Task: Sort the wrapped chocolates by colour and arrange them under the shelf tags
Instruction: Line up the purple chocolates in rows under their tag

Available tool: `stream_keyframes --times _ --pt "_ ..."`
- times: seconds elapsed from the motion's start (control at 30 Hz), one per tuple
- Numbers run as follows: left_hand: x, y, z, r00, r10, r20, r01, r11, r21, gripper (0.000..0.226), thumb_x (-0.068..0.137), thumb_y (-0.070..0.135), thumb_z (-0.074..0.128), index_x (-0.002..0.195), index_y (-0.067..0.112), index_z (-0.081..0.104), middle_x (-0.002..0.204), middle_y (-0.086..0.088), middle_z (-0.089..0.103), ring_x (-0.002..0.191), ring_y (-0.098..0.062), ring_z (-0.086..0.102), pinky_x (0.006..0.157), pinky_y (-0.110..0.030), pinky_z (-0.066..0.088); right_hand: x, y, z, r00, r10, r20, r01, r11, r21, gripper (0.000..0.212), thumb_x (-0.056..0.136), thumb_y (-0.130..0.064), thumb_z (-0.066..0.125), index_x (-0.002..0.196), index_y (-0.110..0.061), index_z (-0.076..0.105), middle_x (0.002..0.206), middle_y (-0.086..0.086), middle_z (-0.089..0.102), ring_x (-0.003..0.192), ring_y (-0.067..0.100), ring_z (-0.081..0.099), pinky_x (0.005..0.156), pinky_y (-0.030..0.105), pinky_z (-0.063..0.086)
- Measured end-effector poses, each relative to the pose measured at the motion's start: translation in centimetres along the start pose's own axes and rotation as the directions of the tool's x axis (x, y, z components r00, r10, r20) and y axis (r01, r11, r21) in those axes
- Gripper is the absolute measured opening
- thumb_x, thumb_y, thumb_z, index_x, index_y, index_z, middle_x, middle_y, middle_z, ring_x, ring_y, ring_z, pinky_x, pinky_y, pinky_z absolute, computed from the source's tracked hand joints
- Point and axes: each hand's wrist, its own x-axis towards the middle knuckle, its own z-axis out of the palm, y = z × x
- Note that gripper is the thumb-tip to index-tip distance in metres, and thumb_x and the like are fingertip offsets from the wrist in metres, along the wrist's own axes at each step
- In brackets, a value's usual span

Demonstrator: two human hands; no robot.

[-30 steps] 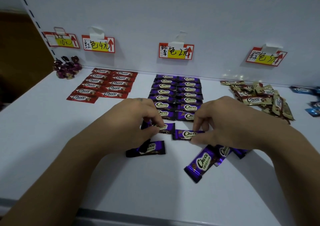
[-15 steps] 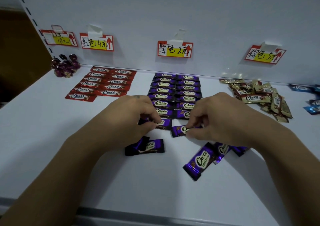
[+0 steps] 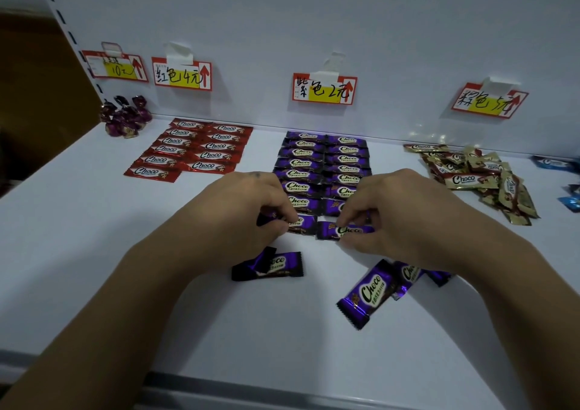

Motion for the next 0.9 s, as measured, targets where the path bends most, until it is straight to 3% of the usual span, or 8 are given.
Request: stream_keyframes --times 0.17,0.57,0.73,0.9 --pt "0.02 0.12 0.17 1.000 0.020 -0.010 -0.020 1.000 0.008 0.017 0.088 0.027 0.067 0.102 0.036 0.073 0.096 0.021 0.053 0.088 -0.001 0.050 0.074 -0.017 0.039 0.04 0.17 0.26 0.999 0.017 -0.040 -0.016 1.000 0.004 0.015 0.083 -0.045 0.066 0.095 -0.038 0.071 0.077 -0.018 0.058 0.071 0.000 0.052 0.053 0.013 0.027" --pt "0.08 0.42 0.42 1.000 0.010 -0.013 -0.010 1.000 -0.013 0.017 0.090 0.028 0.063 0.103 0.033 0.073 0.099 0.017 0.053 0.088 0.000 0.046 0.071 -0.010 0.034 0.05 0.10 0.31 0.994 0.074 -0.074 -0.079 0.995 -0.064 0.023 0.081 -0.053 0.065 0.076 -0.030 0.069 0.073 -0.013 0.063 0.074 0.006 0.056 0.059 0.024 0.037" --pt "0.10 0.47 0.51 0.999 0.025 -0.023 -0.025 1.000 0.000 0.017 0.090 0.027 0.063 0.104 0.031 0.073 0.103 0.014 0.056 0.091 -0.002 0.048 0.074 -0.011 0.036 0.14 -0.19 0.26 0.993 0.096 -0.074 -0.102 0.991 -0.089 0.029 0.081 -0.054 0.064 0.069 -0.027 0.064 0.069 -0.011 0.061 0.070 0.007 0.054 0.055 0.024 0.033" --pt "0.05 0.40 0.93 0.994 0.070 -0.086 -0.070 0.998 0.006 0.015 0.087 0.023 0.067 0.100 0.028 0.073 0.100 0.009 0.060 0.093 -0.009 0.055 0.077 -0.024 0.045 0.15 -0.45 0.28 0.990 0.097 -0.100 -0.109 0.986 -0.129 0.033 0.083 -0.054 0.060 0.070 -0.024 0.060 0.073 -0.009 0.062 0.072 0.011 0.053 0.051 0.022 0.027"
